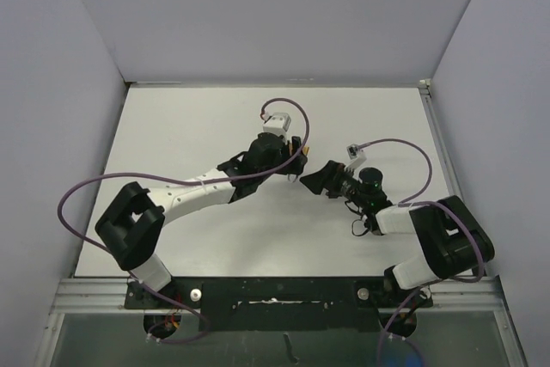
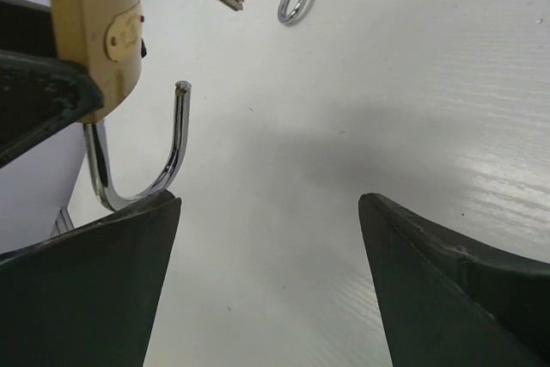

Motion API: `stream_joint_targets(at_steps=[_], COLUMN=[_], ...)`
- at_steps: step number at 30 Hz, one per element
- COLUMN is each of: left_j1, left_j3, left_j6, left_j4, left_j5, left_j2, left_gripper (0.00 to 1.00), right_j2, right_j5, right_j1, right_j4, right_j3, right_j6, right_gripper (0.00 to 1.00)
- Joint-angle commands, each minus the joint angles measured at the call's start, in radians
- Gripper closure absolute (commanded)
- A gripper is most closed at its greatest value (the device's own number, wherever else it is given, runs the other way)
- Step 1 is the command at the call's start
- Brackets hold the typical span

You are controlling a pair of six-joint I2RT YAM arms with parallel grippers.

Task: Unlock with the key

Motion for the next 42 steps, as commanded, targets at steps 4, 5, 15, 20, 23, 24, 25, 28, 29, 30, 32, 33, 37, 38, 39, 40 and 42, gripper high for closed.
stream_joint_targets(at_steps=[4,5,15,20,23,24,25,28,29,30,32,33,37,38,39,40,42], left_j1=[0.009,0.01,0.017,0.017,0.018,0.017,0.017,0.017,0.017,0.017,0.017,0.017,0.018,0.018,0.02,0.022,0.024], left_j3=[-0.004,-0.005,-0.025,-0.025,-0.023,-0.022,-0.022,-0.021,-0.021,-0.021,-0.022,-0.023,-0.027,-0.028,-0.028,-0.028,-0.029], left_j6=[-0.086,-0.088,-0.12,-0.136,-0.143,-0.145,-0.148,-0.158,-0.16,-0.162,-0.162,-0.161,-0.152,-0.148,-0.145,-0.143,-0.139], left_j4=[0.216,0.217,0.227,0.251,0.263,0.267,0.271,0.281,0.283,0.285,0.285,0.288,0.285,0.283,0.28,0.276,0.268], left_j5=[0.034,0.039,0.088,0.111,0.119,0.122,0.125,0.138,0.142,0.143,0.143,0.142,0.127,0.124,0.122,0.12,0.117], left_j2=[-0.126,-0.127,-0.127,-0.117,-0.115,-0.115,-0.115,-0.111,-0.109,-0.108,-0.109,-0.111,-0.123,-0.126,-0.128,-0.131,-0.134], left_gripper=[1.0,1.0,1.0,1.0,1.0,1.0,1.0,1.0,1.0,1.0,1.0,1.0,1.0,1.0,1.0,1.0,1.0], right_j2=[0.116,0.127,0.2,0.219,0.221,0.221,0.221,0.223,0.223,0.223,0.216,0.21,0.162,0.145,0.129,0.108,0.066], right_j5=[-0.045,-0.048,-0.091,-0.098,-0.094,-0.095,-0.093,-0.092,-0.092,-0.09,-0.084,-0.079,-0.044,-0.032,-0.019,-0.004,0.035], right_j1=[-0.004,-0.006,-0.011,-0.012,-0.01,-0.01,-0.009,-0.01,-0.011,-0.01,-0.011,-0.01,-0.011,-0.01,-0.01,-0.009,-0.007], right_j4=[0.321,0.35,0.442,0.424,0.401,0.393,0.384,0.377,0.373,0.365,0.327,0.301,0.184,0.141,0.096,0.043,-0.042], right_j3=[0.039,0.04,0.062,0.083,0.089,0.092,0.094,0.098,0.101,0.102,0.108,0.111,0.119,0.124,0.13,0.137,0.143], right_j6=[0.102,0.114,0.177,0.185,0.182,0.181,0.179,0.176,0.176,0.174,0.168,0.161,0.114,0.103,0.085,0.067,0.03], right_gripper=[0.12,0.12,0.12,0.12,0.12,0.12,0.12,0.12,0.12,0.12,0.12,0.12,0.12,0.12,0.12,0.12,0.12])
